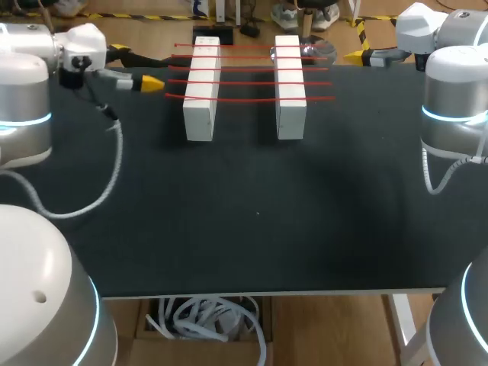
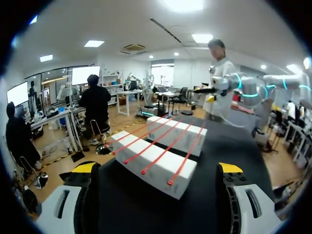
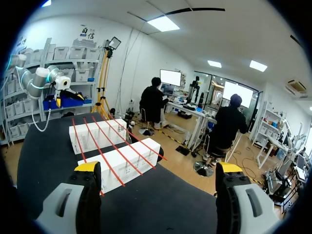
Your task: Grab the tape and strap the tape.
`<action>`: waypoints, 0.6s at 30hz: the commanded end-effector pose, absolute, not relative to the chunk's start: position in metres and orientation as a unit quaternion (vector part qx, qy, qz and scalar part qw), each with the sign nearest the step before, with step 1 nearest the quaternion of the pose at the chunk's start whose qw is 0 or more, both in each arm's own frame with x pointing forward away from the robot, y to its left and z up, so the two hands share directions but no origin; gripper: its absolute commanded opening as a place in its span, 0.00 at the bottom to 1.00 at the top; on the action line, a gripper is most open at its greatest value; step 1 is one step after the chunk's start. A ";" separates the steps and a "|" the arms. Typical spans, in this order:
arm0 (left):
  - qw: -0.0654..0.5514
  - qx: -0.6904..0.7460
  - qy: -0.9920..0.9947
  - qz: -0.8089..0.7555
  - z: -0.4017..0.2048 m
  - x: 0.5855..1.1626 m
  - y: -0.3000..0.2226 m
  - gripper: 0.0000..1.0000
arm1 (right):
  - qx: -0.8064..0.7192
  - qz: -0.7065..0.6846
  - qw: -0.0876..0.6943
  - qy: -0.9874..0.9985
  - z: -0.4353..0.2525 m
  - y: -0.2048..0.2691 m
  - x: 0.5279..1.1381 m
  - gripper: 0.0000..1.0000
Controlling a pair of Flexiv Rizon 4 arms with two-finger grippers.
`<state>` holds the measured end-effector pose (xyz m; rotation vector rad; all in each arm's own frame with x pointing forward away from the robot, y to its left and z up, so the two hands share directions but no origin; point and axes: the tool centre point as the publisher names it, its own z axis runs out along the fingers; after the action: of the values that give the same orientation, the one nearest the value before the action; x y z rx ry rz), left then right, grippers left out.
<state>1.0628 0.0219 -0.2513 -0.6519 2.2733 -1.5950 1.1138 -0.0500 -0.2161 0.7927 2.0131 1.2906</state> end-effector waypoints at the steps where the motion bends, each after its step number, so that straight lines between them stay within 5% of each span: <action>1: 0.097 -0.187 0.794 -0.571 -0.257 1.068 0.026 1.00 | 0.300 0.488 0.306 0.761 -0.216 -0.050 1.114 1.00; 5: 0.089 -0.182 0.779 -0.593 -0.259 1.068 0.024 1.00 | 0.300 0.488 0.306 0.761 -0.216 -0.050 1.114 1.00; 8: 0.082 -0.172 0.782 -0.594 -0.263 1.066 0.022 0.61 | 0.300 0.488 0.306 0.761 -0.216 -0.050 1.114 1.00; 10: 0.077 -0.167 0.782 -0.595 -0.265 1.066 0.020 0.74 | 0.300 0.488 0.306 0.761 -0.216 -0.050 1.114 1.00; 12: 0.077 -0.160 0.782 -0.597 -0.267 1.065 0.020 0.38 | 0.300 0.488 0.306 0.761 -0.216 -0.050 1.114 1.00; 13: 0.076 -0.161 0.782 -0.597 -0.269 1.064 0.019 0.31 | 0.300 0.488 0.306 0.761 -0.216 -0.050 1.114 1.00; 14: 0.075 -0.157 0.784 -0.596 -0.269 1.064 0.018 0.43 | 0.300 0.488 0.306 0.761 -0.216 -0.050 1.114 1.00; 18: 0.070 -0.147 0.784 -0.599 -0.272 1.061 0.017 0.46 | 0.300 0.488 0.306 0.761 -0.216 -0.050 1.114 1.00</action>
<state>1.0587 0.0158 -0.2683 -0.4580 2.3504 -1.7882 1.1138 -0.0501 -0.2161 0.7928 2.0130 1.2906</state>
